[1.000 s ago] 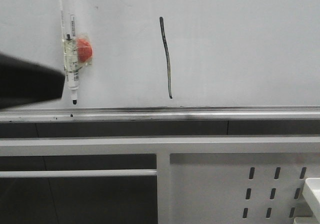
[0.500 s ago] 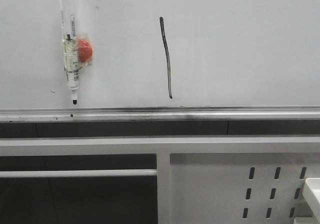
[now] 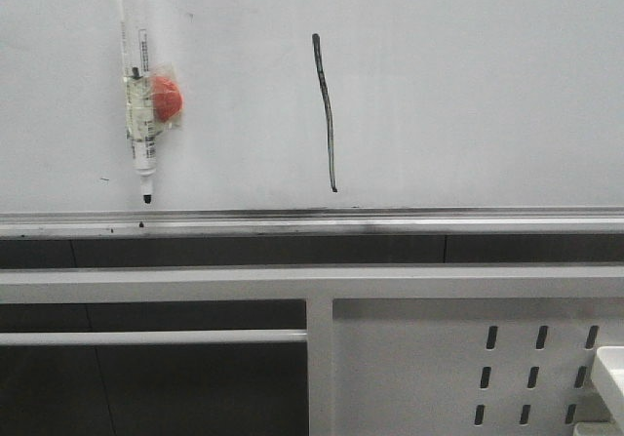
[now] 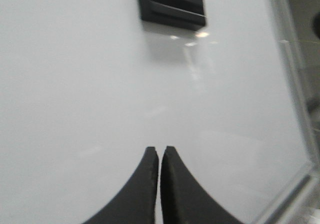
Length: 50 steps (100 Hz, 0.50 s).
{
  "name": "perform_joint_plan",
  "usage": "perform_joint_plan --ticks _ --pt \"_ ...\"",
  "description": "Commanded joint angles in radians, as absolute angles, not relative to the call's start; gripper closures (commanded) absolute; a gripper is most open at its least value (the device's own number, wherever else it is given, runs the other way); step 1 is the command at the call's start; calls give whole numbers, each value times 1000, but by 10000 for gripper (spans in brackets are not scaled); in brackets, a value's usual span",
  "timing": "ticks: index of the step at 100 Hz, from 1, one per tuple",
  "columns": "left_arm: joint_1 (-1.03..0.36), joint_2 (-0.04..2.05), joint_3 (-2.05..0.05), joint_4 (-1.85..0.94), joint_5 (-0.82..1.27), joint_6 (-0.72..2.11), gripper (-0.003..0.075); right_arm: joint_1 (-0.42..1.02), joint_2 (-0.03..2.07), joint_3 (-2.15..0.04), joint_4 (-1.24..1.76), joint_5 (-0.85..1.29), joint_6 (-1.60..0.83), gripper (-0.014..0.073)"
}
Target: Write number 1 on whiteboard
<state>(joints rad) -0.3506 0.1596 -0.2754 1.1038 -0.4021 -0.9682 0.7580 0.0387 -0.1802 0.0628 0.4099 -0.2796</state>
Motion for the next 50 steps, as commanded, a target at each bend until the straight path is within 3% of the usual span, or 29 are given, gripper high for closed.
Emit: perform_joint_plan --ticks 1,40,50 --pt "-285 80 -308 1057 -357 -976 740 751 48 -208 56 326 -279 663" --pt "-196 -20 -307 1000 -326 -993 740 751 48 -208 56 326 -279 663" --pt "-193 -18 -309 1302 -253 -1371 740 751 48 -208 56 326 -279 663"
